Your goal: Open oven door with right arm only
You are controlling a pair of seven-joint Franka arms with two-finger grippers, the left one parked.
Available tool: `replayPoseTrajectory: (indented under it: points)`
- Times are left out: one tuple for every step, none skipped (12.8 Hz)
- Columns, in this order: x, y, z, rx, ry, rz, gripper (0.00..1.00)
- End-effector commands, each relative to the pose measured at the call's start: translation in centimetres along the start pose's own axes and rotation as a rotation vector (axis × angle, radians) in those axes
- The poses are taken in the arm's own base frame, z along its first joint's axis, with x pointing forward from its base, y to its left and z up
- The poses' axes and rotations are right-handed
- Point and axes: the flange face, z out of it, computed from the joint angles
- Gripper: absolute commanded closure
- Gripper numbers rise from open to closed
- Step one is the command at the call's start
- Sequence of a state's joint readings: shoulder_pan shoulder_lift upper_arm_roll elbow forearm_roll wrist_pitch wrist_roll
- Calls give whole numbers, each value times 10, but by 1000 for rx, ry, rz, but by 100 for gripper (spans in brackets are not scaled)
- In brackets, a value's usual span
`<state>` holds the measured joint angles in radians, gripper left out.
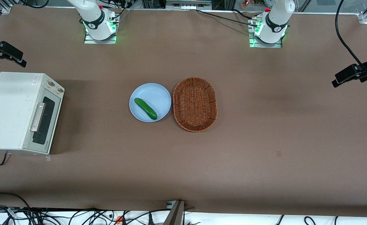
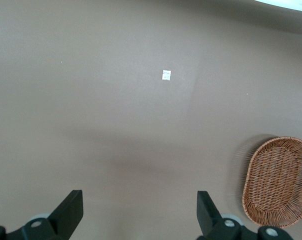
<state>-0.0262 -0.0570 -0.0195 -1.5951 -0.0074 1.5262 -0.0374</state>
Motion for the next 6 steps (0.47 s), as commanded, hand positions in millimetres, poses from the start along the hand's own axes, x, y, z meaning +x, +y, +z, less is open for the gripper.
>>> replayPoseTrajectory:
  points:
    - [0, -2, -4, 2, -3, 10, 0]
    - [0, -2, -3, 1, -6, 10, 0]
    - [0, -2, -3, 1, -6, 7, 0]
    - [1, -4, -2, -4, -8, -5, 0]
    - [1, -7, -2, -4, -10, -11, 0]
    - [1, -7, -1, -4, -11, -13, 0]
